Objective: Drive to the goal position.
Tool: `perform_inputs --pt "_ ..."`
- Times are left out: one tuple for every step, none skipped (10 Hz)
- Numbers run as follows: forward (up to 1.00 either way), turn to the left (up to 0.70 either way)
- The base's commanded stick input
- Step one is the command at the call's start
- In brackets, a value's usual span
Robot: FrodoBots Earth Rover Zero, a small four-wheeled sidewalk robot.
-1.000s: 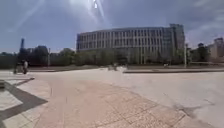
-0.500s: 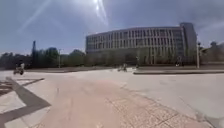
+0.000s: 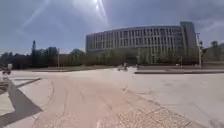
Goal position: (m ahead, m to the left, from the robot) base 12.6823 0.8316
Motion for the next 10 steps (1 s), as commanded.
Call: perform_inputs --pt "0.5 0.0" --pt "0.5 0.0" --pt "0.5 0.0" --pt "0.5 0.0" --pt "0.5 0.0" --pt "0.5 0.0" --pt "0.5 0.0" --pt "0.5 0.0" --pt "0.5 0.0" --pt "0.5 0.0"
